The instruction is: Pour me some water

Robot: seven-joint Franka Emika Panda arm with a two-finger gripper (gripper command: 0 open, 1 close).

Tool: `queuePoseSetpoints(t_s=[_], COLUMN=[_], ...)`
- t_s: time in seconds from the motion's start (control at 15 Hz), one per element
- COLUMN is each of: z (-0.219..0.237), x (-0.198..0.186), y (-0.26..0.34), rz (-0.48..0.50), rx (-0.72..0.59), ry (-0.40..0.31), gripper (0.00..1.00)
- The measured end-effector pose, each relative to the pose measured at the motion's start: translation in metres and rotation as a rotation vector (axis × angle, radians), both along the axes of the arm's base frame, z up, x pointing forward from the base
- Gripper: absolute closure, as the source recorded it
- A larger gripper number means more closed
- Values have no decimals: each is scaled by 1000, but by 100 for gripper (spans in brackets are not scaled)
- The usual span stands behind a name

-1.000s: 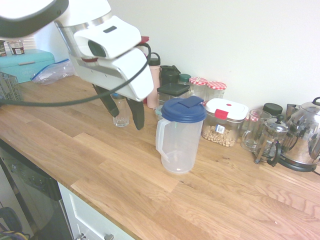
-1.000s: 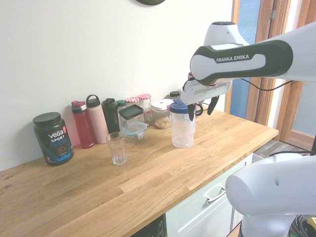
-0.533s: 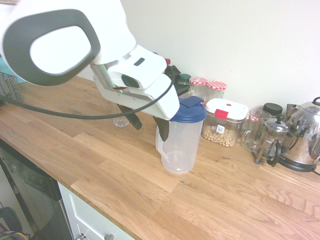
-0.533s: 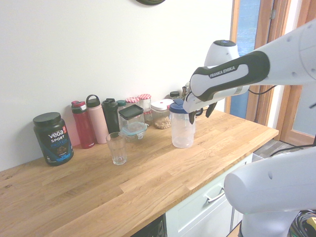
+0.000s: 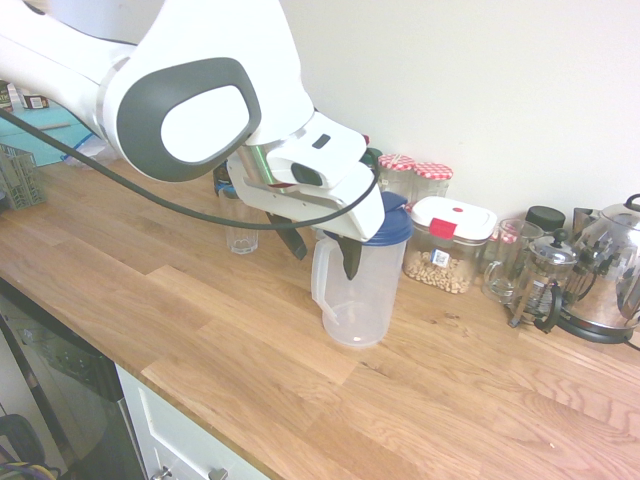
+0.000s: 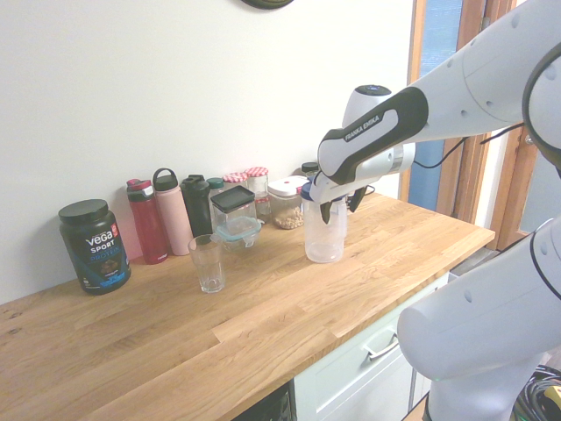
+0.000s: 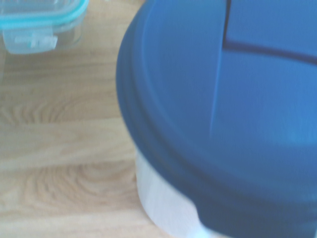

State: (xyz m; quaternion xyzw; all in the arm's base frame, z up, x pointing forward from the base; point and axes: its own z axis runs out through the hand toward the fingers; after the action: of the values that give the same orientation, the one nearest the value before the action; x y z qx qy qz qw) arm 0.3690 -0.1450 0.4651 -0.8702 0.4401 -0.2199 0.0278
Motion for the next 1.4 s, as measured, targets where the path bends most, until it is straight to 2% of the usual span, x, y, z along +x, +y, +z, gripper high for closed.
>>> queuePoseSetpoints(t_s=[0.8, 1.4], z=[-10, -3], x=[30, 21], y=[-10, -14], rz=[-7, -12], rx=[22, 28], ry=[0, 28], gripper=[100, 100])
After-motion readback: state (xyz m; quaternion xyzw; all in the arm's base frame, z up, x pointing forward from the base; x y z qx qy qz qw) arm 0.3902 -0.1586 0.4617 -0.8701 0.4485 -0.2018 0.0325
